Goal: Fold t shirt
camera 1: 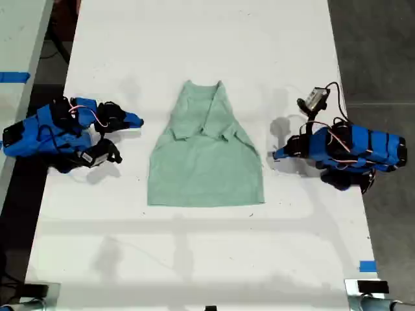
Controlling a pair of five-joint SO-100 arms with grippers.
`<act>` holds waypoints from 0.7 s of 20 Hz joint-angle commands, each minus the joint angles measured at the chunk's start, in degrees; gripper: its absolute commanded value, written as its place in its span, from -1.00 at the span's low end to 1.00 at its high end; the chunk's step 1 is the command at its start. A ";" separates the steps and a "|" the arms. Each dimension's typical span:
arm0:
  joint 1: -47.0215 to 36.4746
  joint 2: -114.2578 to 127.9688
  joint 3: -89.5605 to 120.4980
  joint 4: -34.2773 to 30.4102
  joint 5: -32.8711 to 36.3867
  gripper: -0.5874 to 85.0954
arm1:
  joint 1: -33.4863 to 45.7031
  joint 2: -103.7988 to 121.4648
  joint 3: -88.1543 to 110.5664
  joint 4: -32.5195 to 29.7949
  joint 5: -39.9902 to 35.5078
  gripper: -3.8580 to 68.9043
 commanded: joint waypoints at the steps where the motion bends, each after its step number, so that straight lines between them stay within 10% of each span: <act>1: 1.58 0.09 2.20 0.09 -1.67 -0.99 | -2.64 -0.18 -3.60 2.29 -0.26 -0.62; 7: 1.67 0.09 2.20 0.09 -1.67 -0.99 | -6.68 -17.14 -12.39 -4.22 3.87 -0.33; 14: 2.11 0.09 2.20 0.09 -1.67 -0.99 | -11.16 -59.68 -23.64 -32.61 11.43 -0.25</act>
